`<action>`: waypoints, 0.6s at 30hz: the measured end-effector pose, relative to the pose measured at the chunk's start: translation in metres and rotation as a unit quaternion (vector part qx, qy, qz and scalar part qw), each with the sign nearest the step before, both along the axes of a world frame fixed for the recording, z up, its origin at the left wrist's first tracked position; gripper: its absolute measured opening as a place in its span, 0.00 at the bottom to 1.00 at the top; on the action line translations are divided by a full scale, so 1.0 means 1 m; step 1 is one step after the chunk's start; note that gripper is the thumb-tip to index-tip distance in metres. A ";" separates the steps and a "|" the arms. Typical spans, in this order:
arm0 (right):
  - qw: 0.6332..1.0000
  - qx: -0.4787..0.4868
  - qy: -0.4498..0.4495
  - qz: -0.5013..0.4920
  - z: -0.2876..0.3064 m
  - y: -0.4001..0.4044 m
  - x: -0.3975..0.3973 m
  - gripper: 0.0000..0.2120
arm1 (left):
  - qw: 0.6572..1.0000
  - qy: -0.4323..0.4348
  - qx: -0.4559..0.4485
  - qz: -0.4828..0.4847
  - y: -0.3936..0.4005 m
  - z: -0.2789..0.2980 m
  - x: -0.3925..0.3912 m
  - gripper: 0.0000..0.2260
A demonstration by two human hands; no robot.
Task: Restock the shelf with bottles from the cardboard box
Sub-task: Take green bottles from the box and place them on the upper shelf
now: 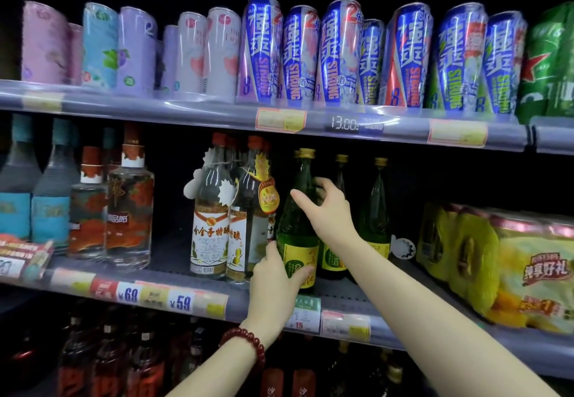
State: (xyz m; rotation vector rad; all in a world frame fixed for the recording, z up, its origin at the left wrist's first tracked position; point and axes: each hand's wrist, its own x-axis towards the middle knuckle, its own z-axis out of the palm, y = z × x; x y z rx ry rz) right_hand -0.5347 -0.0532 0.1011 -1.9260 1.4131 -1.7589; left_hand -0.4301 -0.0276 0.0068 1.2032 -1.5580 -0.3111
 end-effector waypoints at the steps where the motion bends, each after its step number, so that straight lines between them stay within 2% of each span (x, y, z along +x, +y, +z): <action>1: 1.000 0.004 -0.001 -0.001 -0.002 0.001 0.000 0.30 | 1.000 -0.003 0.000 0.003 0.000 0.000 0.000 0.31; 5: 1.000 0.017 0.015 -0.021 -0.004 0.010 0.001 0.33 | 0.999 -0.035 0.009 -0.003 0.004 0.006 0.002 0.27; 8: 0.996 0.028 0.061 -0.052 0.000 0.018 0.004 0.34 | 0.995 -0.099 0.027 -0.004 0.004 0.015 0.010 0.26; 12: 0.984 0.039 0.127 -0.115 -0.004 0.034 0.008 0.34 | 0.989 -0.140 0.041 -0.039 0.005 0.022 0.027 0.23; 18: 0.948 0.002 0.251 -0.197 -0.039 0.067 0.017 0.23 | 0.987 -0.146 0.021 -0.066 0.011 0.020 0.068 0.15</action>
